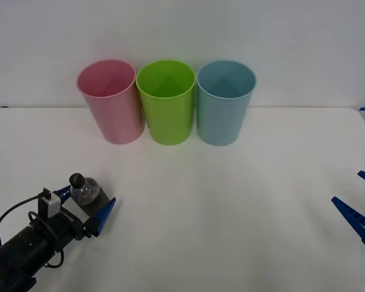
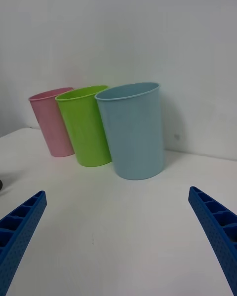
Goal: Grasp the object on the table and drop it into the matching bin: aluminum can to the light blue bin, PET bottle to the pink bin.
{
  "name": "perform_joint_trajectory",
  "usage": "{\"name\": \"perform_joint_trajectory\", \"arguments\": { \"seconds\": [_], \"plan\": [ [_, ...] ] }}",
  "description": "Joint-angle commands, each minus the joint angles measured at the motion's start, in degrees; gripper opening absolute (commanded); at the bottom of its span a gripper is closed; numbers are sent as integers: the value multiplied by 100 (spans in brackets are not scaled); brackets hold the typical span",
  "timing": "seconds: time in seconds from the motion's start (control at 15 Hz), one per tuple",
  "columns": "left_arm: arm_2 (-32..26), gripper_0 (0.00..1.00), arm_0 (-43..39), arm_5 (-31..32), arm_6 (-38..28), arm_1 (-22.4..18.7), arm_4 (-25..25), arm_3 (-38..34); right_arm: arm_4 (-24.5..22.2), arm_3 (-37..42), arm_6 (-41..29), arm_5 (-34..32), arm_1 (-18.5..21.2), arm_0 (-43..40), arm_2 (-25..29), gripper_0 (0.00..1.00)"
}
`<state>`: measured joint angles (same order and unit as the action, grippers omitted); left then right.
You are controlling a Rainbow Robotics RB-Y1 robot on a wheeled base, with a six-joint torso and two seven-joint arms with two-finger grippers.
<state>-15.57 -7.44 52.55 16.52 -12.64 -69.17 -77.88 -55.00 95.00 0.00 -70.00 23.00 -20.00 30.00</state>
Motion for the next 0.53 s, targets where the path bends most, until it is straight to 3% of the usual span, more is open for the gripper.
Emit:
{"name": "perform_joint_trajectory", "arguments": {
  "seconds": [0.07, 0.27, 0.33, 0.4, 0.53],
  "plan": [
    [1, 100, 111, 1, -34, -2, -61, 54, 0, 0, 0, 0, 0, 0, 0, 100],
    [1, 100, 120, -8, -43, -2, -61, 62, 0, 0, 0, 0, 0, 0, 0, 100],
    [1, 77, 129, -8, -43, -2, -70, 54, 0, 0, 0, 0, 0, 0, 0, 100],
    [1, 63, 129, -8, -43, -2, -61, 54, 0, 0, 0, 0, 0, 0, 0, 100],
    [1, 7, 138, -43, -61, -2, -52, 54, 0, 0, 0, 0, 0, 0, 0, 100]
  ]
}}
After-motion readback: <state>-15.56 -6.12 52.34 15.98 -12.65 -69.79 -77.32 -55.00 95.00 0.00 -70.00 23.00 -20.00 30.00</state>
